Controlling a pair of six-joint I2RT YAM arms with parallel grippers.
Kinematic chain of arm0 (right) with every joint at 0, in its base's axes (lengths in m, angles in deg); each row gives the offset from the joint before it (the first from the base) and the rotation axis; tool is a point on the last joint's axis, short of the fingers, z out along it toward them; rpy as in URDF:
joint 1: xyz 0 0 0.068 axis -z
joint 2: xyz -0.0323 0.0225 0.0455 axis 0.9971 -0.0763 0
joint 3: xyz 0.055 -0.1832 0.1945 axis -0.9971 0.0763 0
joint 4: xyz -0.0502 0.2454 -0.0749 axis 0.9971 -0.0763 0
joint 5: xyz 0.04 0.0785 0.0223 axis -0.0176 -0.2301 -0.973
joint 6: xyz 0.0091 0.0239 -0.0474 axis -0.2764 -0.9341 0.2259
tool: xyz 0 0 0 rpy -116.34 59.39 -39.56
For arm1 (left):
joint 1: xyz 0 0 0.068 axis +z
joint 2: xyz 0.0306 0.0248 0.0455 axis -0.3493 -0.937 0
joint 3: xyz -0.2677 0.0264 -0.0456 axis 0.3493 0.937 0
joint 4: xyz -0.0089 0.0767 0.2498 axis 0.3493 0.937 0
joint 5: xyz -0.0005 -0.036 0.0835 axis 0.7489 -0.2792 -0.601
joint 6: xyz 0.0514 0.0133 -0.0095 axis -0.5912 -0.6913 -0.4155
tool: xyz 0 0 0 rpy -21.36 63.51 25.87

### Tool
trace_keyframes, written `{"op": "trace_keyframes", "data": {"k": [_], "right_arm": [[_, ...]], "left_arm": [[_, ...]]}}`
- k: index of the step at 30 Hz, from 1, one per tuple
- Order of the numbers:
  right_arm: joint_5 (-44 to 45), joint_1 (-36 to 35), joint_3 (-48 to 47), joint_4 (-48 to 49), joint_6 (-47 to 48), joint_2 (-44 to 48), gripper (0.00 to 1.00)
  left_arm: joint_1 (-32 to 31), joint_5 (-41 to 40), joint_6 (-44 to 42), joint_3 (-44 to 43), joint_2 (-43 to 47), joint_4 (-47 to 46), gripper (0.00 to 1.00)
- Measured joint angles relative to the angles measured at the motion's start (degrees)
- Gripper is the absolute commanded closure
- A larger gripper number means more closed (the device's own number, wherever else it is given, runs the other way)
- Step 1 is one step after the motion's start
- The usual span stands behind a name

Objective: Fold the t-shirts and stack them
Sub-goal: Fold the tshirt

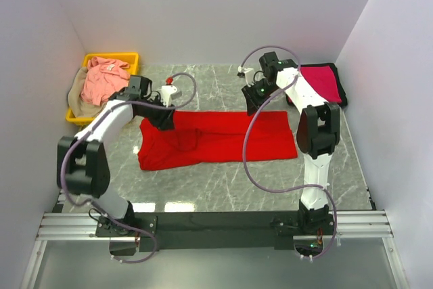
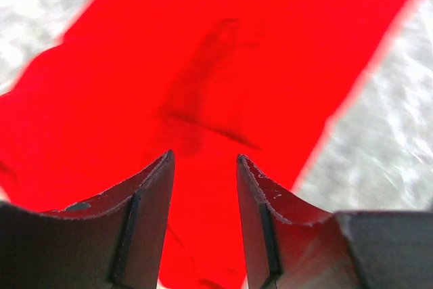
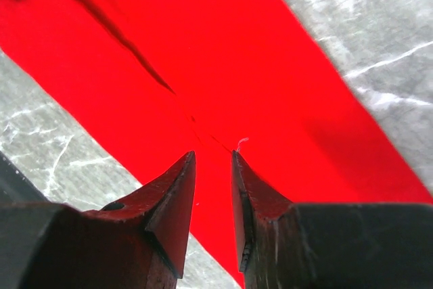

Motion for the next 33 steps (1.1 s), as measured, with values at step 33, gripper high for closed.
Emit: {"op": "trace_keyframes", "data": {"k": [33], "right_arm": [[4.4, 0.0, 2.0, -0.1, 0.5, -1.9, 0.67]], "left_arm": [[2.2, 3.9, -2.1, -11.7, -20.5, 6.4, 0.90]]}}
